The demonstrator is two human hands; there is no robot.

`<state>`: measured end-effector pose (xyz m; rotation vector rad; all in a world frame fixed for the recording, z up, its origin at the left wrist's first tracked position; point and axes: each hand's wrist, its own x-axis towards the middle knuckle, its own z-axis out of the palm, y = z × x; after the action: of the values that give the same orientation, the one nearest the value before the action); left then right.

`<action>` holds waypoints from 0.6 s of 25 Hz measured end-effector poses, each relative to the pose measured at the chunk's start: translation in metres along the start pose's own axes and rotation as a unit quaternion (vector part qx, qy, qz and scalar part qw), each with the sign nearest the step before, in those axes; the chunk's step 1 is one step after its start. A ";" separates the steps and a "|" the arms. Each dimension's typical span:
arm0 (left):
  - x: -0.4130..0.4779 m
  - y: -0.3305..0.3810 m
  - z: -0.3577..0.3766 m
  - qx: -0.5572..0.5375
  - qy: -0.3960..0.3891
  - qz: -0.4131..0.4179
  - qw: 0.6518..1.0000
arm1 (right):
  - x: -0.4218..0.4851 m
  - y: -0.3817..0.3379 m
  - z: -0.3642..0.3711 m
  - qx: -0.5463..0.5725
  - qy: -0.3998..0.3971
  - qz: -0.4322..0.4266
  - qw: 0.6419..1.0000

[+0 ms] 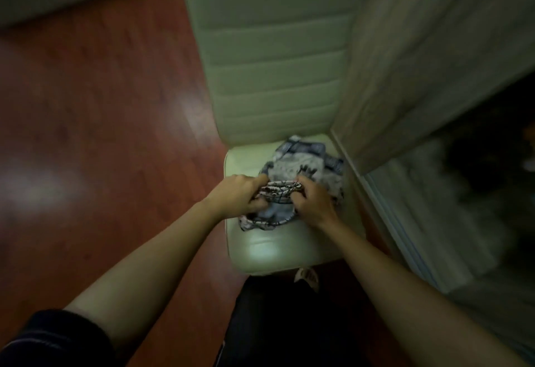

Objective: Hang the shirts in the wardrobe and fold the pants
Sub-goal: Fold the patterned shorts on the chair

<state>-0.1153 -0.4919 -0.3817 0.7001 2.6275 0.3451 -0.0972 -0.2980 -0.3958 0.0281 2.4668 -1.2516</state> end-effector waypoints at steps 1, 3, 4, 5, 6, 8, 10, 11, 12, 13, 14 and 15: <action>0.003 0.014 -0.035 -0.014 -0.001 0.026 1.000 | -0.005 -0.018 -0.030 0.002 0.000 -0.017 1.000; 0.005 0.038 -0.101 -0.052 0.017 0.067 0.996 | -0.015 -0.050 -0.084 -0.010 -0.027 -0.060 0.998; 0.003 0.051 -0.136 -0.050 0.031 0.080 0.995 | -0.020 -0.067 -0.111 -0.036 -0.040 -0.083 0.995; 0.001 0.062 -0.168 -0.030 0.049 0.093 0.994 | -0.027 -0.087 -0.138 -0.070 -0.052 -0.102 0.991; -0.002 0.074 -0.198 0.002 0.071 0.112 0.991 | -0.031 -0.103 -0.163 -0.109 -0.051 -0.111 0.986; -0.008 0.090 -0.249 0.071 0.117 0.152 0.979 | -0.037 -0.131 -0.205 -0.205 -0.035 -0.103 0.973; -0.014 0.092 -0.289 0.123 0.169 0.145 0.967 | -0.039 -0.147 -0.243 -0.297 -0.017 -0.055 0.953; -0.017 0.086 -0.304 0.133 0.187 0.118 0.966 | -0.043 -0.152 -0.259 -0.312 -0.006 -0.031 0.950; -0.022 0.082 -0.316 0.140 0.189 0.086 0.968 | -0.047 -0.154 -0.273 -0.306 0.017 -0.017 0.952; -0.027 0.077 -0.321 0.146 0.171 0.062 0.973 | -0.052 -0.157 -0.283 -0.290 0.043 -0.019 0.956; -0.029 0.072 -0.321 0.149 0.138 0.046 0.978 | -0.055 -0.160 -0.291 -0.273 0.062 -0.033 0.959; -0.030 0.070 -0.318 0.147 0.103 0.038 0.983 | -0.059 -0.168 -0.296 -0.238 0.065 -0.061 0.967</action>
<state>-0.2006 -0.4909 -0.0657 0.9045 2.8887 0.0504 -0.1673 -0.1588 -0.0872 -0.1769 2.8570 -0.6867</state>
